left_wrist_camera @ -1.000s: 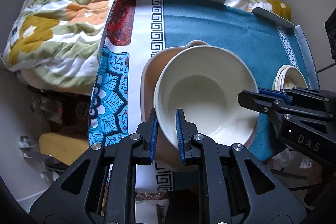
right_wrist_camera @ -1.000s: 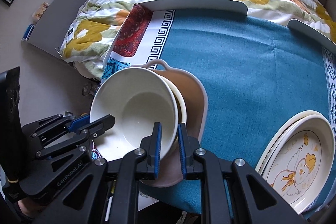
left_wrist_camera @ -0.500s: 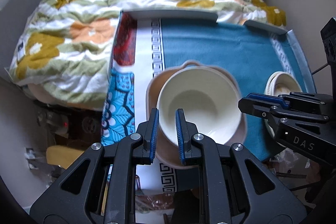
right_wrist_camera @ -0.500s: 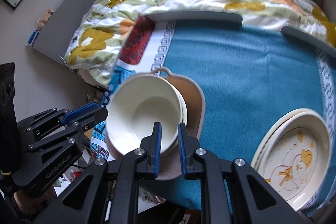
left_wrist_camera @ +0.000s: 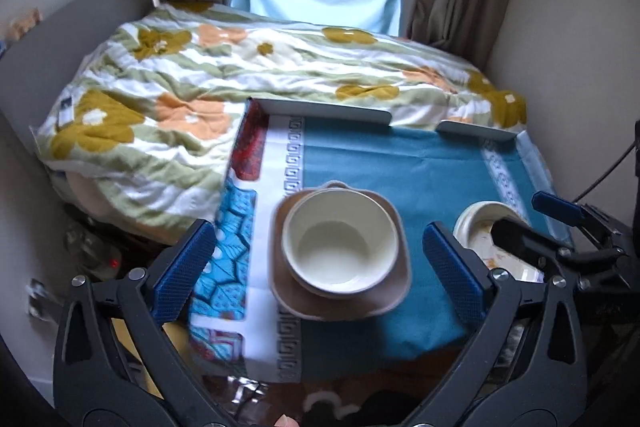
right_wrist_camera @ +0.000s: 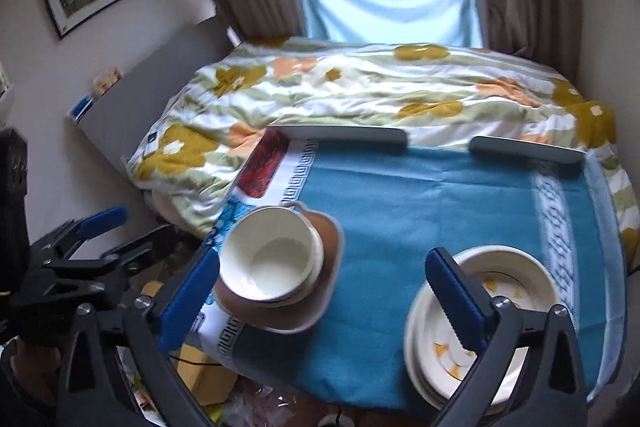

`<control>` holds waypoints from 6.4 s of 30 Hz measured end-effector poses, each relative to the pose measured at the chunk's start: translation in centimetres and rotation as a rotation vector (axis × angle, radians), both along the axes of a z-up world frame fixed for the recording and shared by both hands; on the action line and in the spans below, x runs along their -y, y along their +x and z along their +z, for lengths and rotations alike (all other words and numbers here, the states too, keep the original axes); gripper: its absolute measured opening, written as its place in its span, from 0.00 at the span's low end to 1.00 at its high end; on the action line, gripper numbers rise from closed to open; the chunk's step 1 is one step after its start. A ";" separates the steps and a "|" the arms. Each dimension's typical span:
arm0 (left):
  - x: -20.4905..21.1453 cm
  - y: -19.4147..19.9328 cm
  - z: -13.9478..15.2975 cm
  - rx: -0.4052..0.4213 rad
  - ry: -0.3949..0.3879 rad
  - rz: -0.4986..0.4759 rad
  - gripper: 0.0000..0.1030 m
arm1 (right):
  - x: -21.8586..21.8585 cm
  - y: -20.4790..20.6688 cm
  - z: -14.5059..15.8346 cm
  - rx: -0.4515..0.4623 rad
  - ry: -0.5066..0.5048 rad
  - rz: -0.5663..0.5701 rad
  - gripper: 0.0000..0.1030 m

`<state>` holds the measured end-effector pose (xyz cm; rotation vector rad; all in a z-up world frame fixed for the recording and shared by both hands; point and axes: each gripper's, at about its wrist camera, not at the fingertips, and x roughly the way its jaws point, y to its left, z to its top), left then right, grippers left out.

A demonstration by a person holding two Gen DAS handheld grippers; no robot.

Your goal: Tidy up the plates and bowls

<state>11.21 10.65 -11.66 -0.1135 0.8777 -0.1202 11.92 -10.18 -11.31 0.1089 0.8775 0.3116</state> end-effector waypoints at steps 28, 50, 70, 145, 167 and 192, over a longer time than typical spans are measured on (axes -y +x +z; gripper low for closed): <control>-5.3 0.9 -12.3 -0.185 0.061 -0.013 0.90 | -3.2 1.1 -9.8 -0.197 -0.192 -0.097 0.89; -3.6 7.1 -16.8 -0.318 0.036 -0.237 0.36 | -7.3 6.0 -16.0 -0.419 -0.245 0.046 0.22; -1.0 6.7 -16.9 -0.221 0.131 -0.320 0.10 | -8.3 5.5 -15.0 -0.268 -0.261 0.106 0.11; 25.2 1.6 -11.8 -0.193 0.168 -0.266 0.10 | 18.2 0.0 -12.6 -0.398 -0.140 -0.048 0.11; 23.5 -4.0 -3.6 -0.066 0.119 -0.178 0.11 | 20.5 -5.2 -3.4 -0.207 -0.110 -0.072 0.25; 16.5 -12.8 15.0 0.430 0.031 -0.081 0.15 | 15.2 -14.2 15.0 0.429 -0.127 -0.264 1.00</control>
